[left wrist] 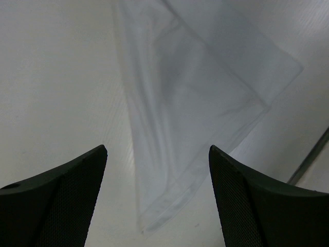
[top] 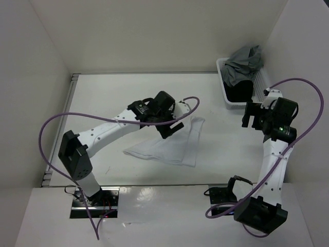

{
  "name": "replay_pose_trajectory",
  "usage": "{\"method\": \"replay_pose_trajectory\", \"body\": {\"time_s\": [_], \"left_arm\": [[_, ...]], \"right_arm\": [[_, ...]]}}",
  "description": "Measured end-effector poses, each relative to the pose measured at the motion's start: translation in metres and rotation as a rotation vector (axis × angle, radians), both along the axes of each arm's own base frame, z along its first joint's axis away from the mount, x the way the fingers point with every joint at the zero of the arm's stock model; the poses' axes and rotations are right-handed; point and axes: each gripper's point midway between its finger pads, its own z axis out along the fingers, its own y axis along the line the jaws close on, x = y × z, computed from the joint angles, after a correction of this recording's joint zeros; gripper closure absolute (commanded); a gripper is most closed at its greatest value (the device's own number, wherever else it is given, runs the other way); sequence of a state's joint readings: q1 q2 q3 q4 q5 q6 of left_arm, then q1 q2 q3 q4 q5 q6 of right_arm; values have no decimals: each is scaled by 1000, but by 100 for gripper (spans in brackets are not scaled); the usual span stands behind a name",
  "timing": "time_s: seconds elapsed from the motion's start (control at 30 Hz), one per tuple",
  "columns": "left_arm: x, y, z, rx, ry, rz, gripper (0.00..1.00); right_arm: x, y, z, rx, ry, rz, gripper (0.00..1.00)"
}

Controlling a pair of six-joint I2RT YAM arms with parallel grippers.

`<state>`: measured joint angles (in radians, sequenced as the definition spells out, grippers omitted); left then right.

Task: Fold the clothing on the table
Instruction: Flatten the skirt out

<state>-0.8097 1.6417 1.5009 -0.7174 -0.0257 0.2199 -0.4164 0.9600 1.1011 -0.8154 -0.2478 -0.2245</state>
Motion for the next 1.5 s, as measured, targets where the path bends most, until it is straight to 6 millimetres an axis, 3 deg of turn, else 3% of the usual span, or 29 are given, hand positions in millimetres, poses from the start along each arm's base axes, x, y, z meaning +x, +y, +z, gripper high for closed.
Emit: {"method": "replay_pose_trajectory", "body": {"time_s": [0.07, 0.17, 0.43, 0.63, 0.8, 1.0, 1.2, 1.43, 1.5], "left_arm": [[-4, -29, -1, -67, 52, -29, 15], [-17, -51, -18, -117, 153, -47, 15], [-47, -60, -84, -77, 359, 1, 13], [-60, -73, -107, -46, 395, 17, 16], [-85, -88, -133, 13, 417, -5, 18], [-95, -91, -153, 62, 422, 8, 22], [-86, -97, -148, 50, 391, 37, 28], [-75, -102, -155, 62, 361, 57, 44], [-73, -101, -155, 66, 353, 62, 55]], "right_arm": [[-4, -7, -1, 6, -8, -34, 1], [-10, -13, -1, 14, -17, -72, 1], [-18, -22, 7, 9, -52, -122, 1], [-20, -25, 7, 11, -52, -136, 1], [-20, -25, 6, 13, -54, -138, 1], [-20, -25, 5, 17, -54, -140, 1], [-20, -25, 4, 18, -52, -140, 1], [-20, -25, 4, 18, -51, -140, 1], [-20, -25, 4, 18, -51, -140, 1]]}}
